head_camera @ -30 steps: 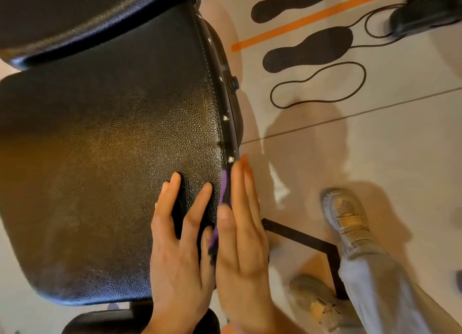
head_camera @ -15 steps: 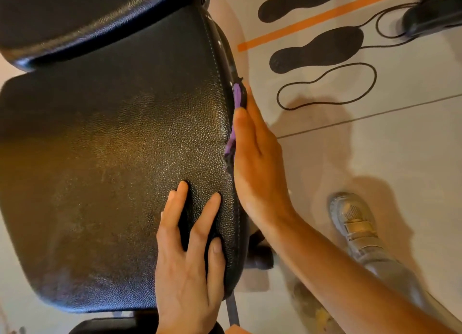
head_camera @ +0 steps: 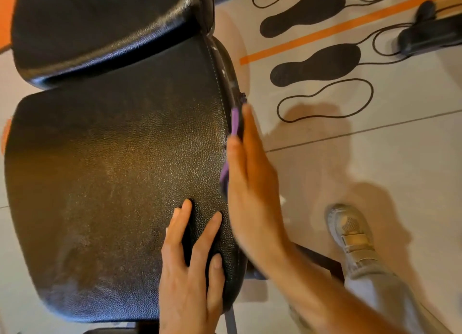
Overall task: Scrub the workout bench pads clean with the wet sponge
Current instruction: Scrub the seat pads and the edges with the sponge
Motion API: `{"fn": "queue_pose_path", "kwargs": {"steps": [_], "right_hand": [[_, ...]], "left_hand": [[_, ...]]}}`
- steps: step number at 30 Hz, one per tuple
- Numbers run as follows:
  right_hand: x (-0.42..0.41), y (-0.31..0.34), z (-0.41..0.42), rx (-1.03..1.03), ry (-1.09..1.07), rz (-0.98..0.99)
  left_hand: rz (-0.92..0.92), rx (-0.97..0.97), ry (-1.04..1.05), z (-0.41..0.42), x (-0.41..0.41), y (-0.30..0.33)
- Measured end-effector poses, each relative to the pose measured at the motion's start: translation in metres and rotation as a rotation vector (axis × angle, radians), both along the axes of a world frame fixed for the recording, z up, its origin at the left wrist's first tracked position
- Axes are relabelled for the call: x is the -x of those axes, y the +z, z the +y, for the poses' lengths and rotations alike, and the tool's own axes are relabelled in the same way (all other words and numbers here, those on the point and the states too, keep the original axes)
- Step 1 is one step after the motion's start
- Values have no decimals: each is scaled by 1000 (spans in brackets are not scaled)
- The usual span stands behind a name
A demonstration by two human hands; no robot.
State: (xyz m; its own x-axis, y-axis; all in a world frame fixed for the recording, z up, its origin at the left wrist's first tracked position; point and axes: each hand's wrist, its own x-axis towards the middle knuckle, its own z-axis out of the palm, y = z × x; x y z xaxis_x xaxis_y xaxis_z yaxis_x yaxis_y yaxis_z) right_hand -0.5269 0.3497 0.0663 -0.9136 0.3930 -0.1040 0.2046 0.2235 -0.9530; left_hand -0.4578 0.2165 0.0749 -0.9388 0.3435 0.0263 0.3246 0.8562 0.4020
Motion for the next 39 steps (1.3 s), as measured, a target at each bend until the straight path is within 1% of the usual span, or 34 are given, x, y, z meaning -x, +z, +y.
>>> {"fn": "queue_pose_path", "kwargs": {"steps": [1, 2, 3, 4, 6, 7, 8, 10, 11, 13, 14, 15, 17, 19, 21, 22, 23, 26, 27, 29, 30, 31, 32, 33, 34, 35, 37, 38, 39], "right_hand": [[-24, 5, -7, -165, 63, 53], [-38, 8, -8, -128, 147, 96], [-38, 7, -5, -48, 198, 131], [-22, 4, 3, 63, 205, 121], [32, 1, 24, 283, 122, 42], [63, 1, 36, 388, 80, -39], [82, -1, 41, 419, 56, -83], [73, 2, 36, 428, 59, -47], [55, 1, 29, 389, 77, 3], [11, 7, 14, 176, 169, 118], [-2, 6, 12, 109, 213, 147], [-2, 2, 13, 92, 238, 146], [34, 4, 24, 210, 227, 89], [85, 1, 39, 346, 147, 36], [119, 1, 48, 407, 65, -91], [118, 5, 46, 428, 48, -115], [106, 6, 42, 411, 37, -65], [58, 25, 27, 125, 180, 1], [58, 23, 28, 90, 199, 19], [93, 15, 37, 208, 141, 7], [118, 10, 44, 306, 79, -58], [143, 5, 50, 384, 4, -167], [155, 5, 55, 437, -26, -268], [153, 6, 54, 438, -40, -303], [139, 10, 50, 403, -38, -243], [120, 16, 45, 349, -2, -143], [82, 33, 37, 253, 100, -37], [84, 31, 41, 248, 117, -32], [102, 26, 44, 289, 90, -75]], "left_hand": [[-19, -30, 3, 0, 0, 3], [-38, -60, 12, 1, 0, 7], [-55, -84, 23, 3, 3, 11], [-70, -102, 38, 6, 7, 14], [-83, -131, 59, 12, 25, 20], [-70, -137, 66, 16, 38, 23], [-47, -136, 73, 21, 55, 25], [1, -153, 96, 30, 89, 28], [21, -170, 104, 35, 106, 29], [41, -169, 105, 41, 133, 28], [35, -154, 104, 44, 141, 25], [24, -136, 108, 47, 145, 23], [16, -98, 123, 50, 146, 17], [31, -84, 124, 51, 145, 15], [26, -79, 118, 51, 145, 15], [20, -80, 117, 51, 145, 15], [17, -83, 118, 51, 146, 16], [0, -89, 133, 51, 147, 16], [-8, -90, 140, 51, 147, 16], [-15, -75, 124, 50, 149, 15], [-16, -63, 116, 50, 149, 15], [-17, -53, 117, 50, 149, 15], [-18, -42, 123, 50, 149, 15], [-16, -35, 127, 50, 150, 15], [-9, -35, 127, 51, 150, 15], [4, -40, 121, 50, 151, 15], [21, -48, 106, 50, 151, 15], [23, -48, 102, 50, 151, 15], [21, -47, 100, 50, 151, 15]]}}
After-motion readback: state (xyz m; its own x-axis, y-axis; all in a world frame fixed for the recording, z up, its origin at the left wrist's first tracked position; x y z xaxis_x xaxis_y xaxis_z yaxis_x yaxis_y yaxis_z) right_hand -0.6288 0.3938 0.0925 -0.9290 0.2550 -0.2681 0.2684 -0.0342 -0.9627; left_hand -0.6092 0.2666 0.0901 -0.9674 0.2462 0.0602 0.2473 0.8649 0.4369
